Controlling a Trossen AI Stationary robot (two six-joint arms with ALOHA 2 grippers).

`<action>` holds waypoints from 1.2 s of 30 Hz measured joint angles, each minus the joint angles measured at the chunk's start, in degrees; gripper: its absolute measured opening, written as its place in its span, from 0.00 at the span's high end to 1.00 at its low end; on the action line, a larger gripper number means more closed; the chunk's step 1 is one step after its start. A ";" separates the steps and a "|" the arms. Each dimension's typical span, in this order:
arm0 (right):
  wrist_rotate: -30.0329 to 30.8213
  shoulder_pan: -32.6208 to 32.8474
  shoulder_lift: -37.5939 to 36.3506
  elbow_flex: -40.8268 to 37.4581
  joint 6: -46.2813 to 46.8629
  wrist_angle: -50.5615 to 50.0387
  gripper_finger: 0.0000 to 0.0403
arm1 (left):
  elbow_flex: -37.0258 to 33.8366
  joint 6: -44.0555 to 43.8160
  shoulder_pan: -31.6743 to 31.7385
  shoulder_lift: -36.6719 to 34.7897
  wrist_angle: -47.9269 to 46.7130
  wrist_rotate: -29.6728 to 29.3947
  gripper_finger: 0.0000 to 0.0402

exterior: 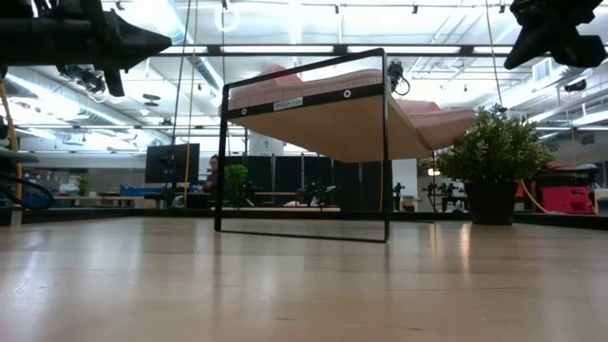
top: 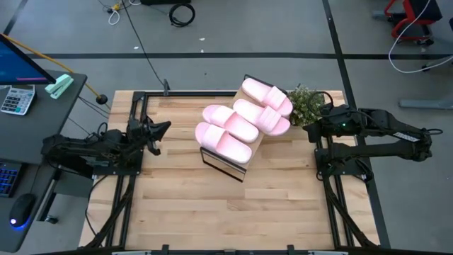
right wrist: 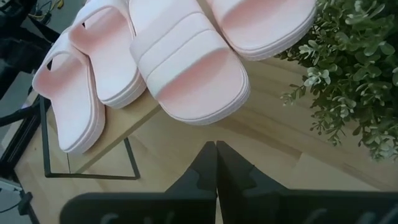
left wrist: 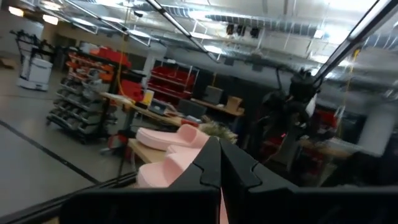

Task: Pick and place slides into the shelf
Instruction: Return to Home Position

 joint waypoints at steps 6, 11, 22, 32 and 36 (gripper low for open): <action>0.01 0.00 -0.02 0.00 0.33 -0.02 1.00 | -0.06 3.77 -0.66 -1.28 0.83 -0.88 1.00; 0.02 0.00 -0.02 0.00 0.35 -0.02 1.00 | -0.06 6.58 -0.66 -4.71 0.42 -0.90 1.00; 0.04 0.00 -0.02 0.00 0.37 -0.02 1.00 | -0.05 3.63 -0.66 -13.63 -13.95 -0.85 1.00; 0.09 0.02 -0.02 0.00 2.71 0.11 1.00 | -0.03 0.05 -0.64 -13.51 -21.49 3.22 1.00; 0.09 0.02 -0.02 0.00 2.76 0.13 1.00 | -0.03 -2.26 -0.64 -13.53 -24.48 7.60 1.00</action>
